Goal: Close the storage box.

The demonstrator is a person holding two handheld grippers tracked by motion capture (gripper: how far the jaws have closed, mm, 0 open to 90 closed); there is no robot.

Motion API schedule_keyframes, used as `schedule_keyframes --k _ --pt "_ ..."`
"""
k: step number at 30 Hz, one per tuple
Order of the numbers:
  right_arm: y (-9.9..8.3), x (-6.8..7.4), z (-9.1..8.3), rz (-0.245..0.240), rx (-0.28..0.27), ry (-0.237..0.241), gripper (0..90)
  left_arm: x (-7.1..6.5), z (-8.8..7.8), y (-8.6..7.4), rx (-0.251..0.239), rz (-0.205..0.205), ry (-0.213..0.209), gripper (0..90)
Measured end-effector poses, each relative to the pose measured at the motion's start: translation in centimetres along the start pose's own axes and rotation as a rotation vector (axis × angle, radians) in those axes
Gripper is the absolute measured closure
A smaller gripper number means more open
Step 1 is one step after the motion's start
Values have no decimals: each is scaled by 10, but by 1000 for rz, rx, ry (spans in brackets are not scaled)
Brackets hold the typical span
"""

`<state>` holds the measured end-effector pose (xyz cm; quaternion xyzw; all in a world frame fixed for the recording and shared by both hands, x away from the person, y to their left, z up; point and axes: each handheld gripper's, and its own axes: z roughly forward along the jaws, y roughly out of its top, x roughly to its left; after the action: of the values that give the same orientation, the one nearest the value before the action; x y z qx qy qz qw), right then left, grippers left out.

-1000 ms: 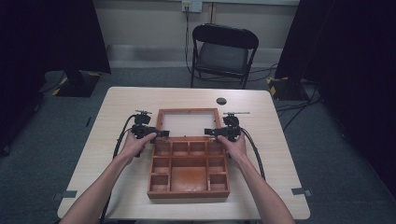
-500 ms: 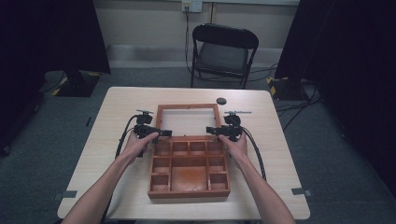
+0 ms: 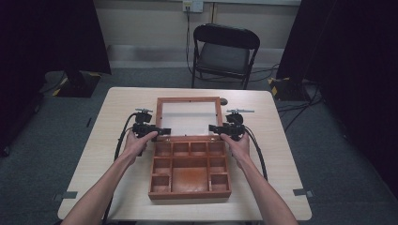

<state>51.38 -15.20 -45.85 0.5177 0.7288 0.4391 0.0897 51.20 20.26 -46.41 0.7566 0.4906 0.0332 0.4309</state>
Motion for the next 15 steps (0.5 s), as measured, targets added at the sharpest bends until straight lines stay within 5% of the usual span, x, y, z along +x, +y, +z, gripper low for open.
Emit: schedule_keyframes --k 6,15 --pt "7 1 -9 -7 -13 42 310 -4 -8 5 -30 24 5 297" --pt "13 6 -25 -20 -59 38 395 -8 -23 10 -72 58 8 427"
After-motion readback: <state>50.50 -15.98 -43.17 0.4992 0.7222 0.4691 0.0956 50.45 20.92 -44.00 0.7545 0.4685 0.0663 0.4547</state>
